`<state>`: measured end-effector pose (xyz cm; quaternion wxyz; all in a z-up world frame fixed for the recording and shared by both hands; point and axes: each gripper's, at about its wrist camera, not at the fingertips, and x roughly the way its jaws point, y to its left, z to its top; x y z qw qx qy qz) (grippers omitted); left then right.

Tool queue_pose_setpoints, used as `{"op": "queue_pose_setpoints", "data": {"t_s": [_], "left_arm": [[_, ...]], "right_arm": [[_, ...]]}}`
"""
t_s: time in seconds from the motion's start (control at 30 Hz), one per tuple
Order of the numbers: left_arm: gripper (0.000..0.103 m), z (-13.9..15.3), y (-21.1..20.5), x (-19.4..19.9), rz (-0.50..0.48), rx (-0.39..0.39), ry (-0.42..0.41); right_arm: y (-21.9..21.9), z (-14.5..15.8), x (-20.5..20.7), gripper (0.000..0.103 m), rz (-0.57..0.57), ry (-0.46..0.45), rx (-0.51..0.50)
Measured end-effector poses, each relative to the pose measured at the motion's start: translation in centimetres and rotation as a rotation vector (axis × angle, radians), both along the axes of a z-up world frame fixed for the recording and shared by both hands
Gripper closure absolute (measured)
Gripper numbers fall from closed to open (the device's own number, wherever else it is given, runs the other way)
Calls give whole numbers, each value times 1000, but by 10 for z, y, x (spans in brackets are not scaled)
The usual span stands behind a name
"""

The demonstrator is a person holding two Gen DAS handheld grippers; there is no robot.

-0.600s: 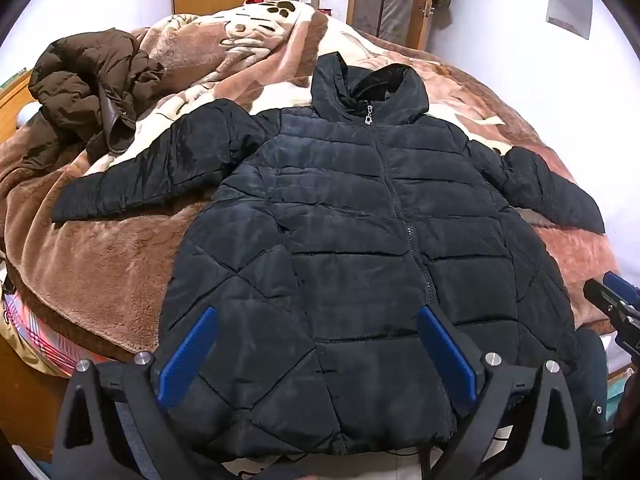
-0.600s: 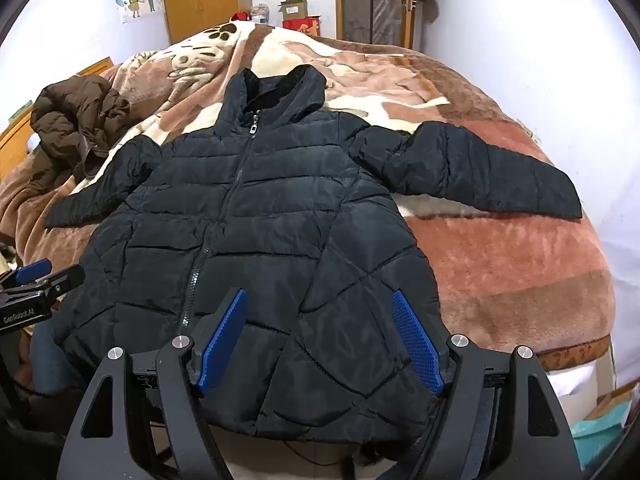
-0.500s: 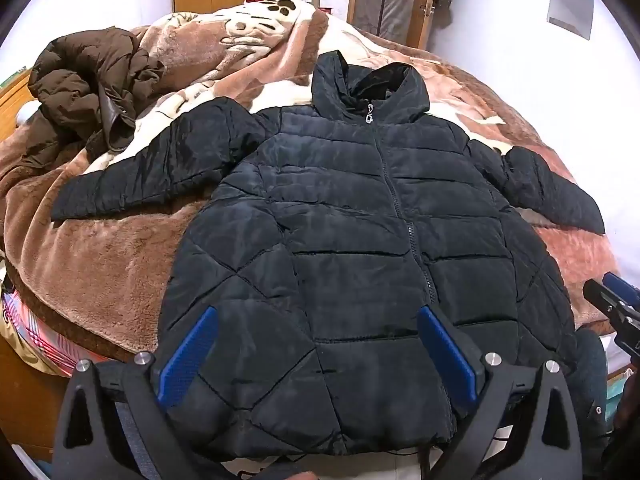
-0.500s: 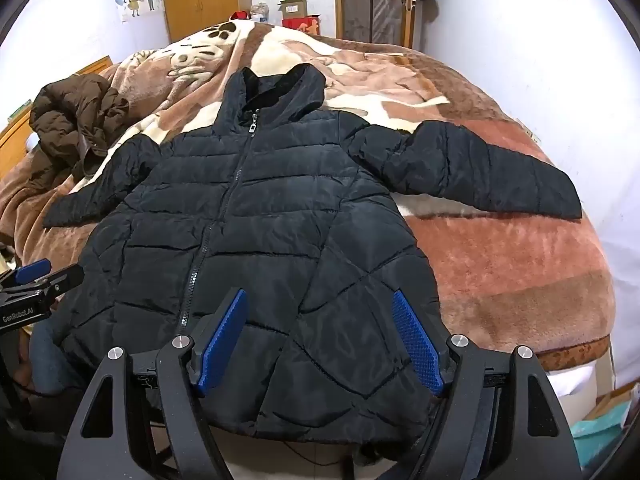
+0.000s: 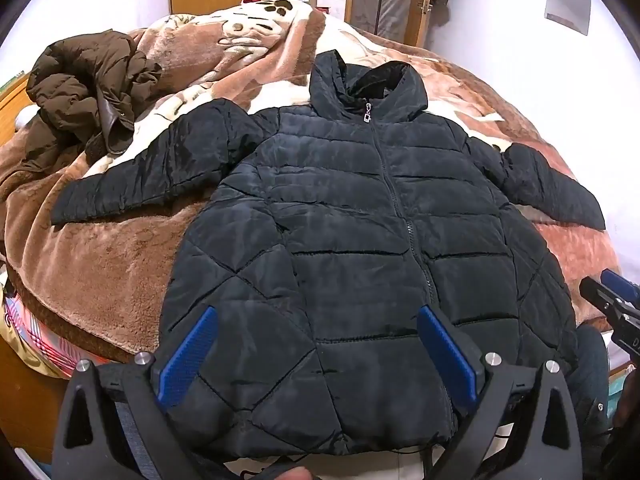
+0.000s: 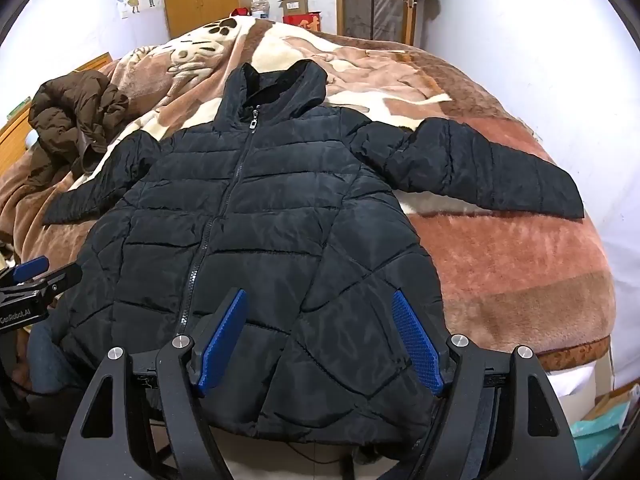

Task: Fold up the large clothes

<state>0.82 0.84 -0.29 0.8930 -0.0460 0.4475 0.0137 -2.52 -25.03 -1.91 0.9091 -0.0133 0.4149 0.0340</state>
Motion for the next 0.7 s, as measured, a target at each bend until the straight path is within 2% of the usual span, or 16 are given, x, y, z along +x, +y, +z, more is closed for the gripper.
{"op": "queue_pose_setpoints", "data": {"t_s": [0.7], "left_arm": [[2, 5, -12, -6, -6, 6, 7]], "right_arm": [[1, -1, 0, 28, -3, 8, 1]]}}
